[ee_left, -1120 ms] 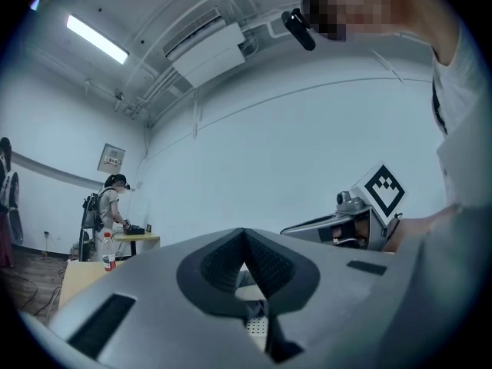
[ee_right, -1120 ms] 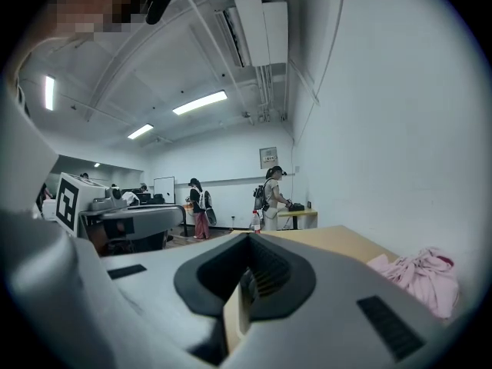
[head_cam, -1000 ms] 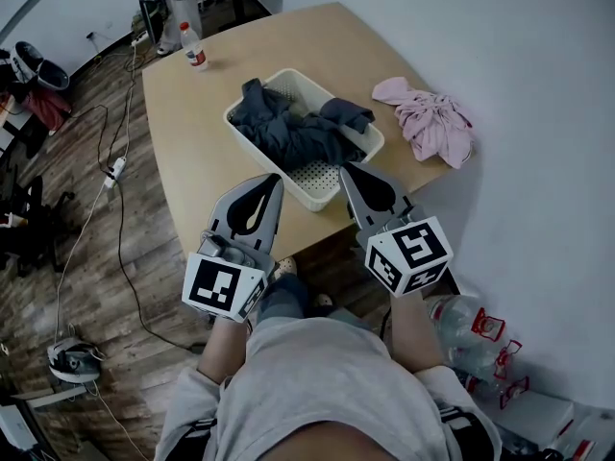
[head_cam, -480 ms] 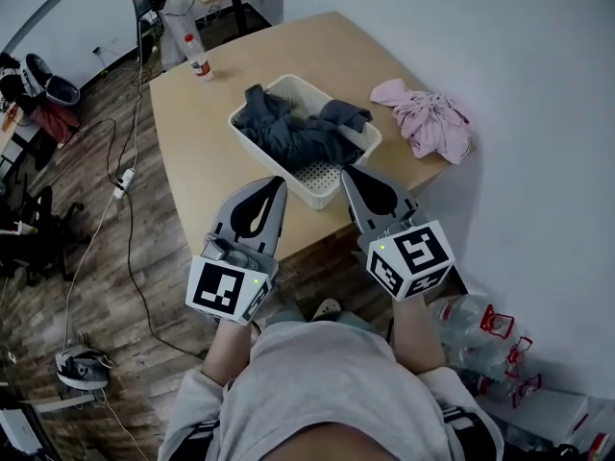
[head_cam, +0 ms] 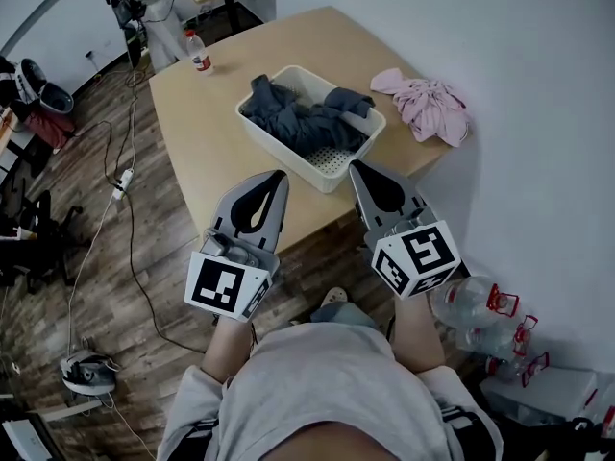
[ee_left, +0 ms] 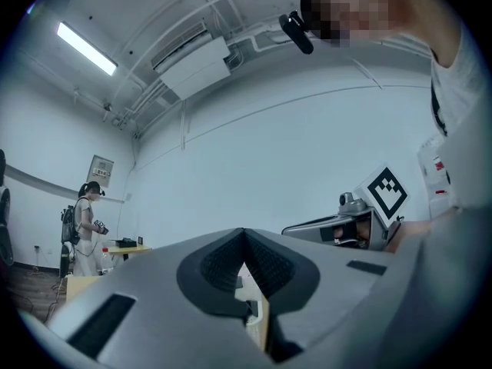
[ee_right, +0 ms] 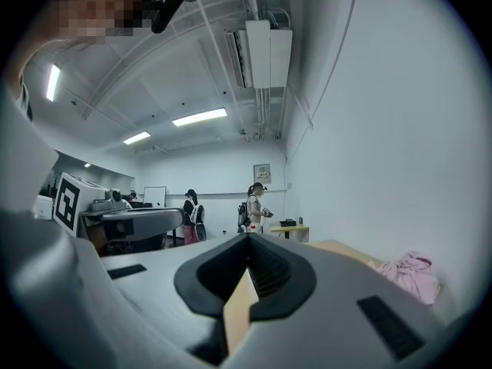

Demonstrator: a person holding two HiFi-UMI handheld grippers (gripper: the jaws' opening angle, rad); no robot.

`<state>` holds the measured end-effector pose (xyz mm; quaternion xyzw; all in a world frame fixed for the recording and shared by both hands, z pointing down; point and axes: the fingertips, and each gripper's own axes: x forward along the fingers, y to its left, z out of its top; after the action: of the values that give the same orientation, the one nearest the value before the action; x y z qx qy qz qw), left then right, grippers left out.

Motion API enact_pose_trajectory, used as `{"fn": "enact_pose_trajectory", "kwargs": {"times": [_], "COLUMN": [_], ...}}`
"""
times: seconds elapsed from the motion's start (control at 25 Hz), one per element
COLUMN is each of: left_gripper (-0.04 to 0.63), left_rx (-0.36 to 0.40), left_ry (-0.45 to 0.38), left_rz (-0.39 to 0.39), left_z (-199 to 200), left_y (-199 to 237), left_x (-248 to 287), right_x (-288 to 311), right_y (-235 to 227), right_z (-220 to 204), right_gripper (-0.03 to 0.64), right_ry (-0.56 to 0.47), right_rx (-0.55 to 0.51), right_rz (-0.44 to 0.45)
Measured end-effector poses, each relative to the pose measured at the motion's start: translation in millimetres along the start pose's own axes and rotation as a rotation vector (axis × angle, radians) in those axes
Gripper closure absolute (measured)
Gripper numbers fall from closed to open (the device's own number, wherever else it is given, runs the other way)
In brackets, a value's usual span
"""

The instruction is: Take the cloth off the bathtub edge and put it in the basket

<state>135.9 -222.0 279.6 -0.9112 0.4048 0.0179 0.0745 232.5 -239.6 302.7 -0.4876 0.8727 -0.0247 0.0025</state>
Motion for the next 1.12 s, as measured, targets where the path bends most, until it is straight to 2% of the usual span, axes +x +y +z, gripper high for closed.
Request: {"fn": "enact_pose_trajectory", "kwargs": {"times": [0.4, 0.64, 1.12], "left_gripper": [0.600, 0.600, 0.600], "left_rx": [-0.016, -0.026, -0.032], "left_ry": [0.003, 0.009, -0.001], "left_rz": [-0.053, -0.079, -0.098], "left_z": [2.2, -0.5, 2.2], "left_y": [-9.7, -17.9, -24.5], "left_x": [-59.8, -89.3, -119.8], "right_x": [-35.8, -53.2, -69.4], "right_y": [56.8, 88.9, 120.3], "right_z": [-7.6, -13.9, -12.9], "right_gripper": [0.607, 0.606, 0.607], "right_ry": [0.003, -0.007, -0.023], "right_rx": [-0.014, -0.018, -0.026], "right_rz": [-0.067, -0.078, -0.097]}}
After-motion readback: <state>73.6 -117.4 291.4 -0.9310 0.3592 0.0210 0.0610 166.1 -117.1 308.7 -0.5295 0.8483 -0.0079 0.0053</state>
